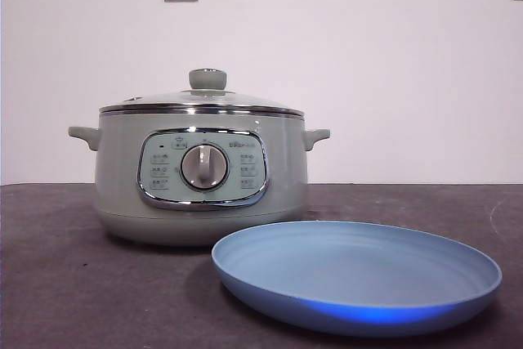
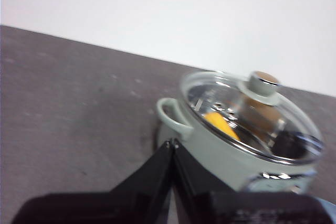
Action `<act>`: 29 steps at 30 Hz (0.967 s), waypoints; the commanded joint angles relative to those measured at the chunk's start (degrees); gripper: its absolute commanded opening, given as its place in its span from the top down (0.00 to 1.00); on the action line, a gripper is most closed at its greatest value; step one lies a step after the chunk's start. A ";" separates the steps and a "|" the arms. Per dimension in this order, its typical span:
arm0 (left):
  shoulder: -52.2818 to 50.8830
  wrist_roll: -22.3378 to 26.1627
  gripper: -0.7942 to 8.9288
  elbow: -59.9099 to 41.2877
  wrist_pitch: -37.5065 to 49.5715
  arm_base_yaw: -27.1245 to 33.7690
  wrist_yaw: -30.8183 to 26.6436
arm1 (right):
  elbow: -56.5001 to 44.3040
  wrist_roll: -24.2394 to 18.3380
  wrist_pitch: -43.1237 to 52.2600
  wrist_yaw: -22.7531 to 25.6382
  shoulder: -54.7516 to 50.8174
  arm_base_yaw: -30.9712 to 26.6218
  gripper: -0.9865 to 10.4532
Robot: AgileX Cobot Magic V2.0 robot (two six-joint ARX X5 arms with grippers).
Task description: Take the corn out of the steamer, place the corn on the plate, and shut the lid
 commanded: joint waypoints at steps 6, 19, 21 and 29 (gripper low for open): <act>10.95 3.65 0.93 11.17 -5.64 0.09 11.61 | 17.16 -8.41 -11.06 -12.46 16.41 0.11 0.92; 27.10 11.56 0.93 28.02 -17.20 0.04 25.77 | 40.15 -23.45 -33.48 -21.38 34.80 3.13 0.92; 28.52 13.11 0.93 30.40 -19.78 0.04 25.86 | 41.68 -24.94 -36.68 -21.35 35.98 4.48 0.92; 30.51 16.44 0.93 34.93 -23.69 0.04 25.55 | 42.36 -26.47 -40.39 -21.22 36.65 9.46 0.92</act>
